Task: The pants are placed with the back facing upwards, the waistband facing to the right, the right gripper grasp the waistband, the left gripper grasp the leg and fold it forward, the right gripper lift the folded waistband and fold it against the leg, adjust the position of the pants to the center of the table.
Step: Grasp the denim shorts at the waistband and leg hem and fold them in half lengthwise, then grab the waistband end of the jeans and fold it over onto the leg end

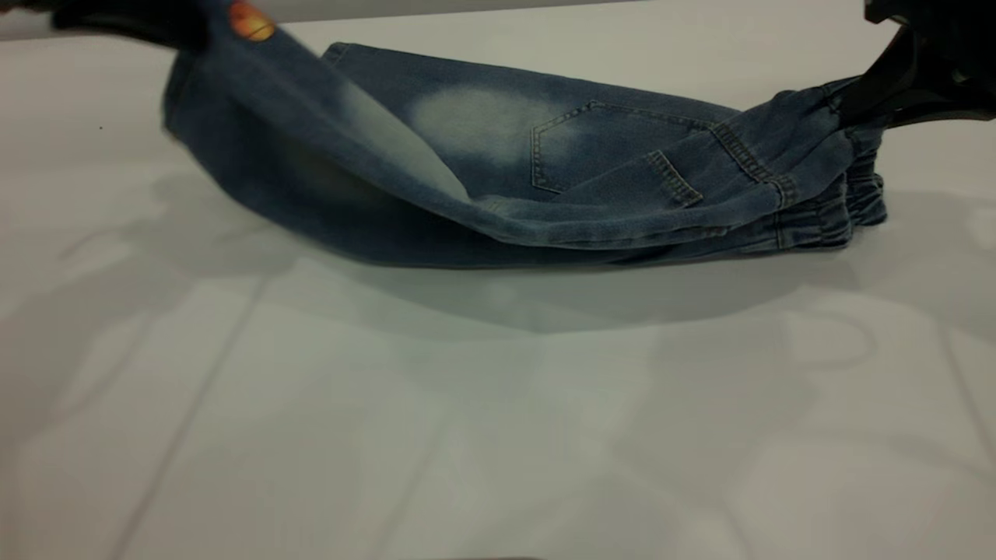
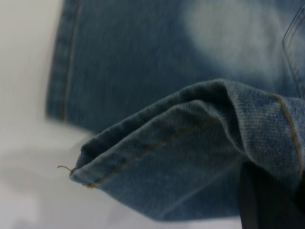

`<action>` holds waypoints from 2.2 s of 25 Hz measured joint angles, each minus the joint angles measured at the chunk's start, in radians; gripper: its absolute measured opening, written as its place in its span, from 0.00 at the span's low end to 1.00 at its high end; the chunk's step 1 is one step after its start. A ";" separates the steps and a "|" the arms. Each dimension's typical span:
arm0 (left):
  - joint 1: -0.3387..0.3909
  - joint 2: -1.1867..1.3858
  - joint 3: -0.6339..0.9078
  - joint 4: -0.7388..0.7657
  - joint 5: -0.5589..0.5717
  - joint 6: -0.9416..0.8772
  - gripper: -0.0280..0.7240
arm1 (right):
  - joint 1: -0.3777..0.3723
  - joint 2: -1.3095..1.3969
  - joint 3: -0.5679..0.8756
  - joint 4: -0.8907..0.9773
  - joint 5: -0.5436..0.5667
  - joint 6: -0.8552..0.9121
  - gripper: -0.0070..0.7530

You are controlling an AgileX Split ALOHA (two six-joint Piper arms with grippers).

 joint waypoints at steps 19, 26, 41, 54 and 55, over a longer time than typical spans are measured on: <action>-0.030 0.287 -0.216 -0.018 -0.156 0.040 0.10 | -0.033 0.091 -0.063 0.072 -0.199 -0.032 0.06; -0.046 0.351 -0.286 -0.021 -0.200 0.070 0.10 | -0.033 0.138 -0.120 0.147 -0.199 -0.087 0.07; -0.048 0.375 -0.338 -0.038 -0.268 0.172 0.61 | -0.033 0.169 -0.175 0.176 -0.191 -0.129 0.69; -0.050 0.365 -0.442 0.082 0.316 0.034 0.79 | -0.035 -0.008 -0.178 0.050 -0.034 -0.130 0.77; -0.050 0.365 -0.442 0.100 0.337 0.032 0.79 | -0.035 -0.031 -0.178 0.029 -0.004 -0.118 0.77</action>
